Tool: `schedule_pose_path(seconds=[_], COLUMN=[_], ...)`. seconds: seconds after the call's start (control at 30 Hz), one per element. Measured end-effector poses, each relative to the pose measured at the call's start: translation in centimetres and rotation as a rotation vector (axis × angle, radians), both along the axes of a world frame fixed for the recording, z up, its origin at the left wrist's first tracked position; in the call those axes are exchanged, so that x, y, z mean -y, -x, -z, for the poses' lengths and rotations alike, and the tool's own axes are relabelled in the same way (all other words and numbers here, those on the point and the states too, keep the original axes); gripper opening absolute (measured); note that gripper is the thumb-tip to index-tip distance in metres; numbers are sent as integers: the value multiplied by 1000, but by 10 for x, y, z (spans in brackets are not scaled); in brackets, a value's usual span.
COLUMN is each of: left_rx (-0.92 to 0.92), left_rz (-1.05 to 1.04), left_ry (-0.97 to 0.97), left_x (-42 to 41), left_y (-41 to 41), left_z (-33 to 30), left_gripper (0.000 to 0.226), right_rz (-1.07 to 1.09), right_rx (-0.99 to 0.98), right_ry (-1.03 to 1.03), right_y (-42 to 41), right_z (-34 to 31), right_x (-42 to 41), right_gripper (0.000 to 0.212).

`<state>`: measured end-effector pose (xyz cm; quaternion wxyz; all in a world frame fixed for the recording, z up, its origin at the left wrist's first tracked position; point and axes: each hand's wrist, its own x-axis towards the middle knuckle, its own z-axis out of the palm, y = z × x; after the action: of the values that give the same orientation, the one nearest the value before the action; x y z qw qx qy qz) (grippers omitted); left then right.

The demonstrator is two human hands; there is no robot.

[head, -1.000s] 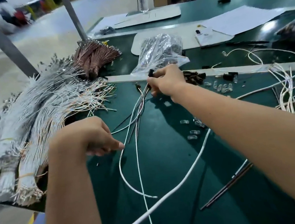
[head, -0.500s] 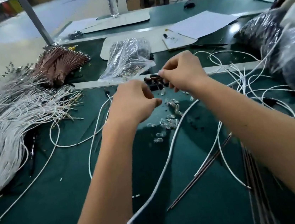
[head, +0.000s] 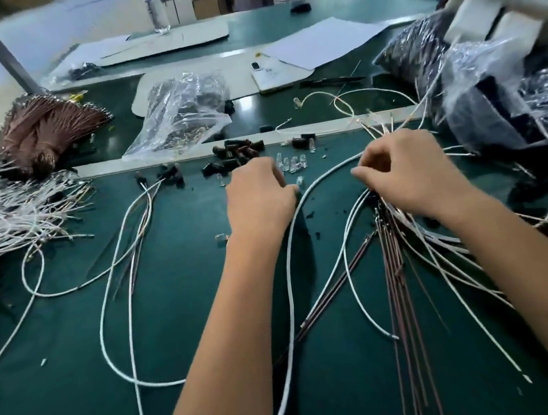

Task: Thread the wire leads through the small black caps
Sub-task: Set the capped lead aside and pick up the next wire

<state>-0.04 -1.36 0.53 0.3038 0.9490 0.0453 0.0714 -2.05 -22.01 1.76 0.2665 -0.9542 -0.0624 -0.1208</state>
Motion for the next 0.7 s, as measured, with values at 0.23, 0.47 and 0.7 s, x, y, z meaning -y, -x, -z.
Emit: schedule_pose_path(seconds=[0.23, 0.47, 0.7], left_rx=[280, 244, 209], left_rz=[-62, 194, 111], left_ry=[-68, -289, -288], left_x=[4, 23, 41], left_y=[-6, -45, -56], left_z=[7, -1, -7], left_gripper=[14, 42, 23], right_rz=[-74, -90, -109], right_rx=[104, 77, 79], right_ry=[24, 170, 144], right_y=[5, 8, 6], right_z=[16, 15, 16], right_x=[-4, -7, -5], right_gripper=[17, 25, 21])
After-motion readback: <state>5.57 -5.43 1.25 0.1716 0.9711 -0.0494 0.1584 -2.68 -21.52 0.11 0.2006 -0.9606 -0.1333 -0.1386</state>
